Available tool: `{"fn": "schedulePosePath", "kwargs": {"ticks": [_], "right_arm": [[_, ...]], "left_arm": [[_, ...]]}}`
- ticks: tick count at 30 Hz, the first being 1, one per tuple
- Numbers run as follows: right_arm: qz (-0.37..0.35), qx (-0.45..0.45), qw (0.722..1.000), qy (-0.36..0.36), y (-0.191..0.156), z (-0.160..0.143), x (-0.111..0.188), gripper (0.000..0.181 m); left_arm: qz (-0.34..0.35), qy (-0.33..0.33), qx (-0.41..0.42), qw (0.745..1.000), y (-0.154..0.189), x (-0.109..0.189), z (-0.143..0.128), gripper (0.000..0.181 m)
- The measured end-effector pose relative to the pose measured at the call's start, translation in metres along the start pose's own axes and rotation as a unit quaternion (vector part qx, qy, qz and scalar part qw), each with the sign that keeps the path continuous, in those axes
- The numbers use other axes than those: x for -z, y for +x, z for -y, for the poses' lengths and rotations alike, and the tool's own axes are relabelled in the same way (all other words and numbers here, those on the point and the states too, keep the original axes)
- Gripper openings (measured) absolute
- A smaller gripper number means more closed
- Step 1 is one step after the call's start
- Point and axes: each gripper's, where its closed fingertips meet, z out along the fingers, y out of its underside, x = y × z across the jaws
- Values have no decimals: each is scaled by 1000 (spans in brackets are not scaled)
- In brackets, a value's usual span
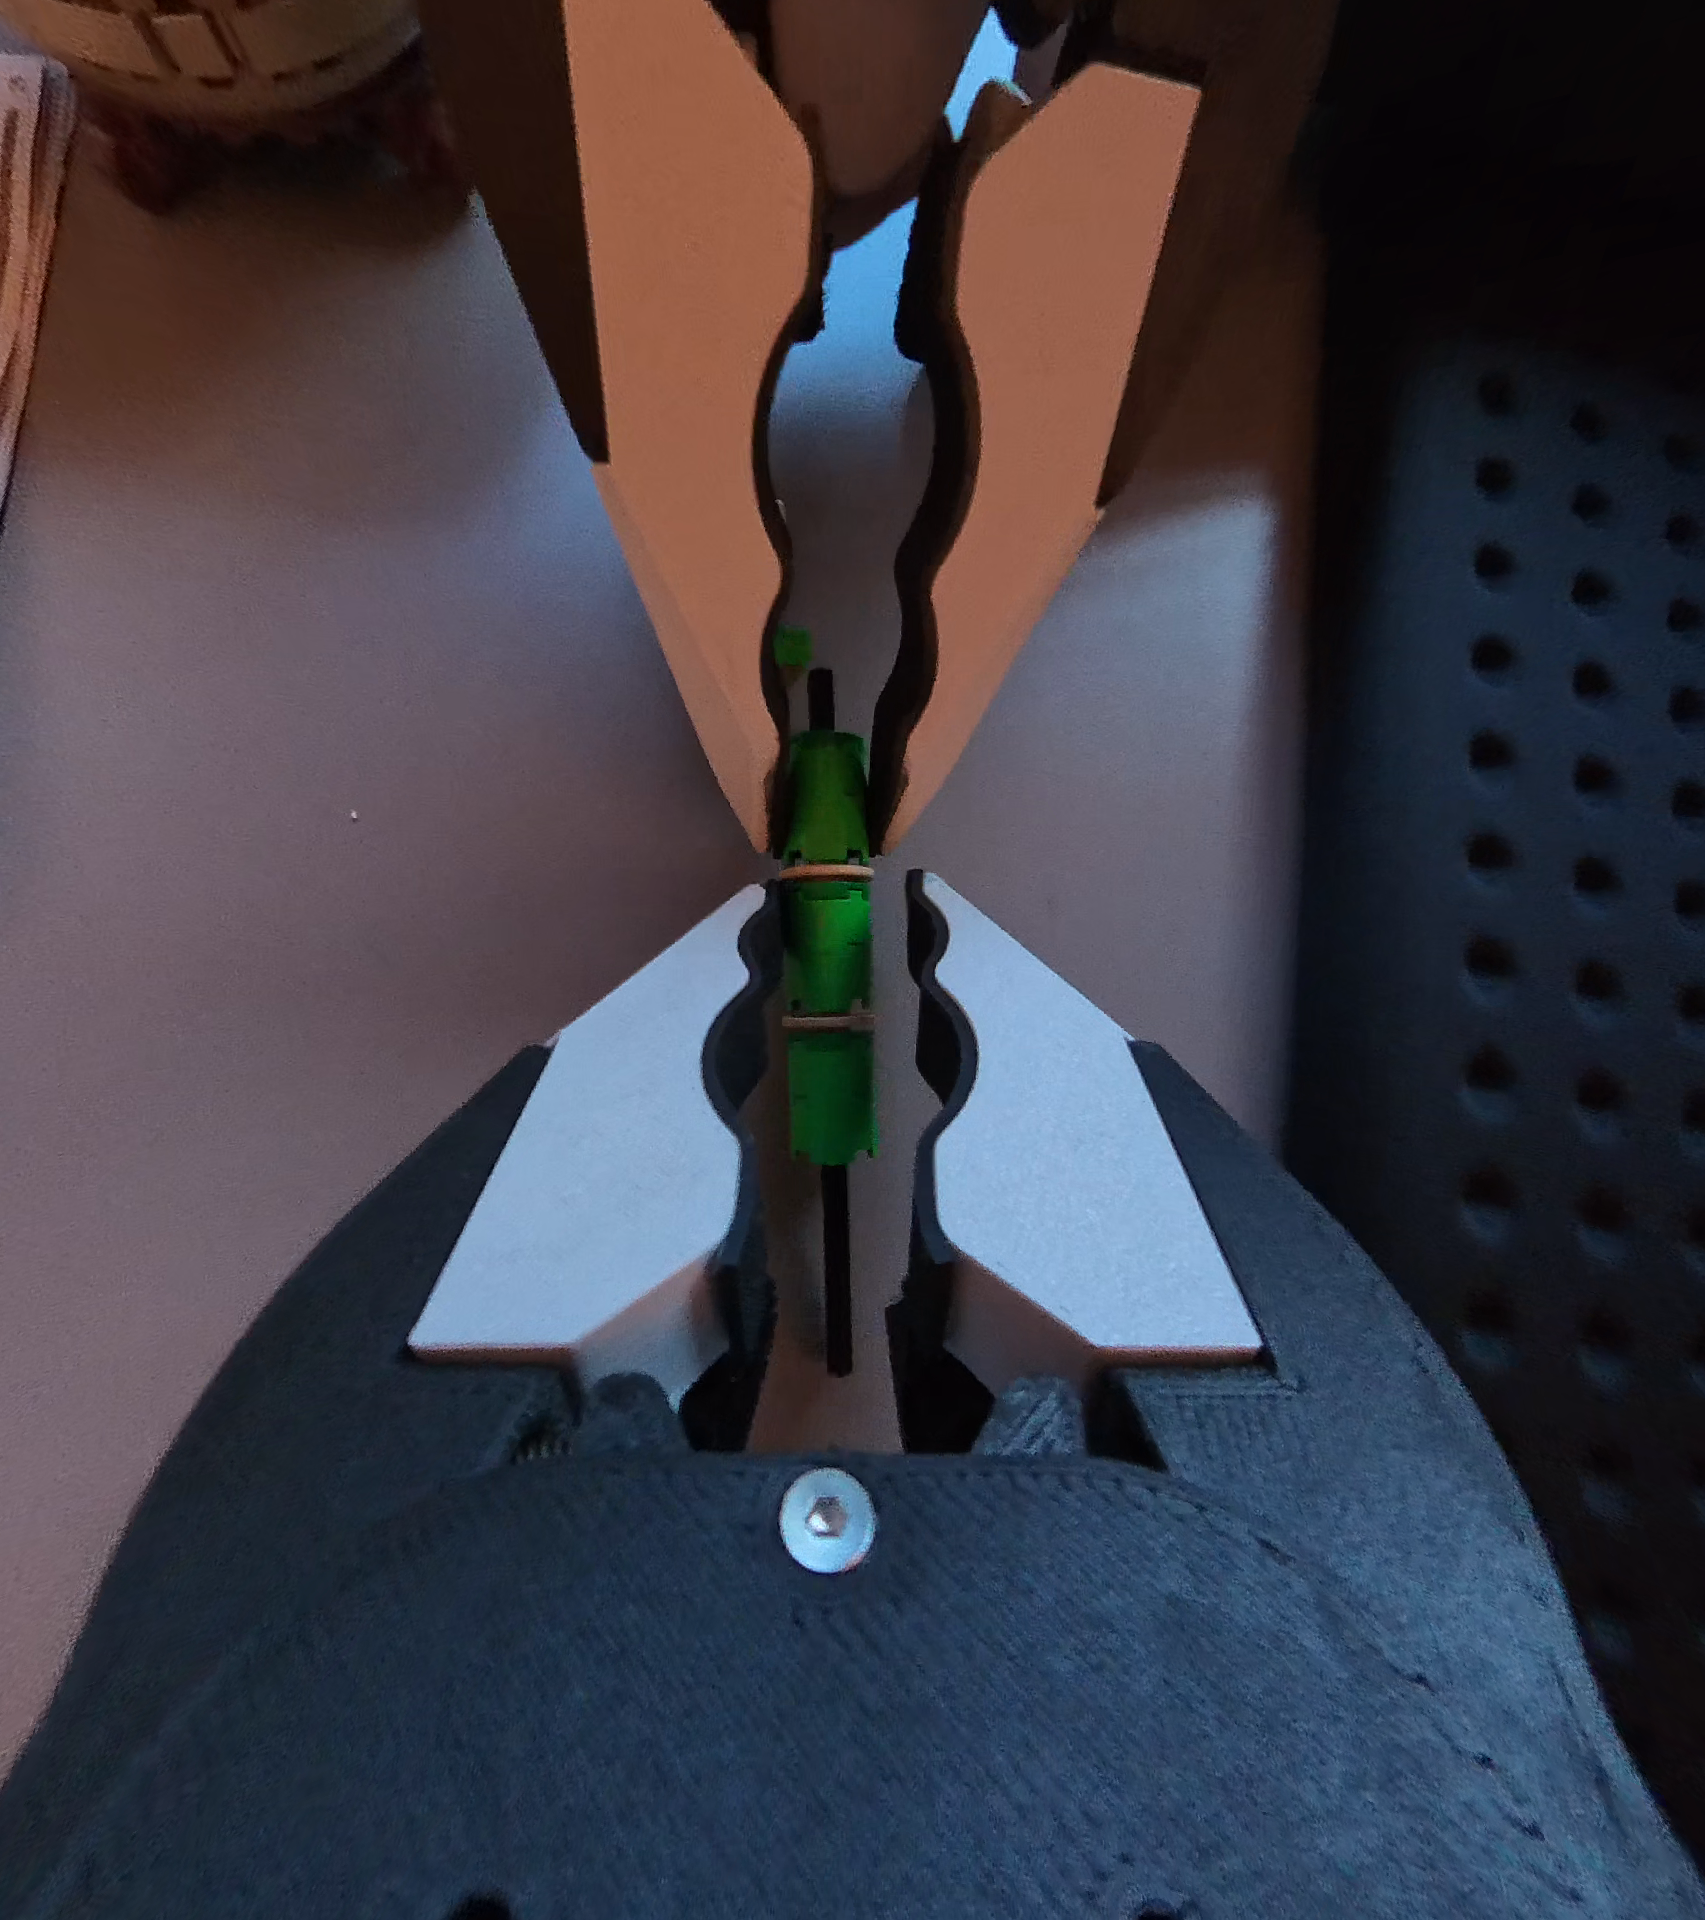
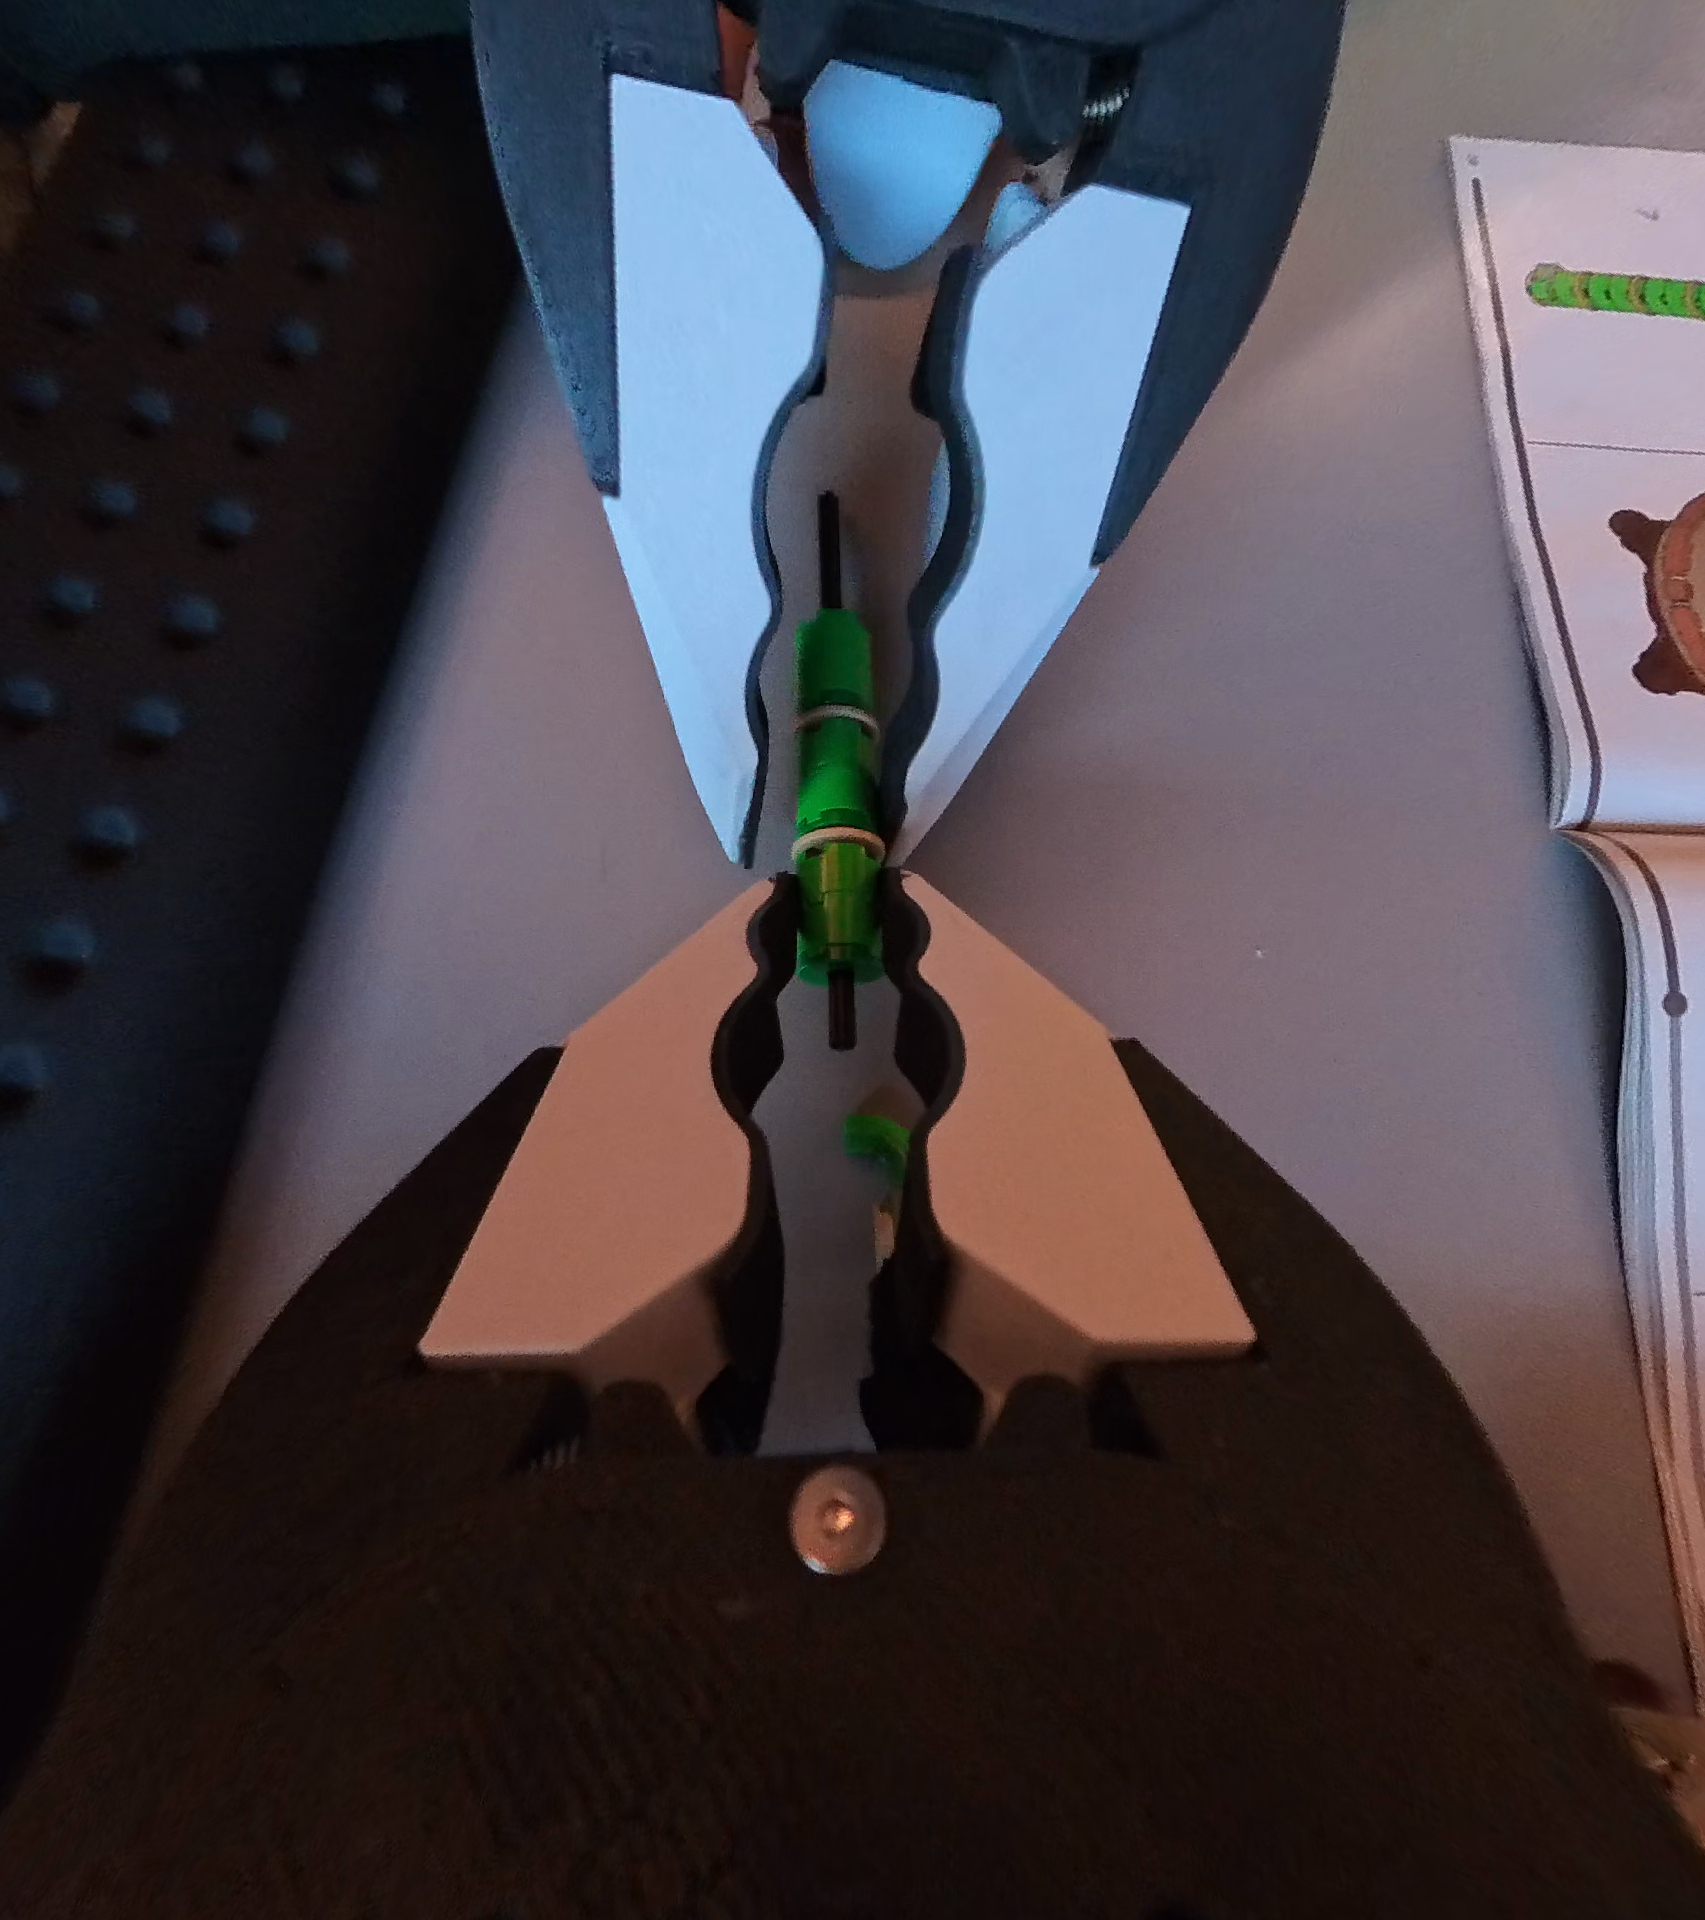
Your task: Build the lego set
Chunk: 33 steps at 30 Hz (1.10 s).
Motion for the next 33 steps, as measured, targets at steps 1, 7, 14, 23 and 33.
{"fn": "schedulePosePath", "kwargs": {"ticks": [1,7,14,23,33], "right_arm": [[-2,3,1000,-2,0,0,-1,15],[-4,1,1000,-10,1,-4,-5,15],[-10,5,1000,-17,1,-4,-8,16],[-18,10,999,-43,0,-7,-11,15],[-14,0,999,-37,1,-8,-10,15]], "left_arm": [[6,-1,0,1000,-2,-1,0,19],[15,-14,4,1000,-5,-4,-3,16],[28,-32,-5,999,-6,-2,-6,16],[34,-20,-32,999,-5,-4,-5,16],[34,-18,-35,999,-6,-5,-3,16]]}}
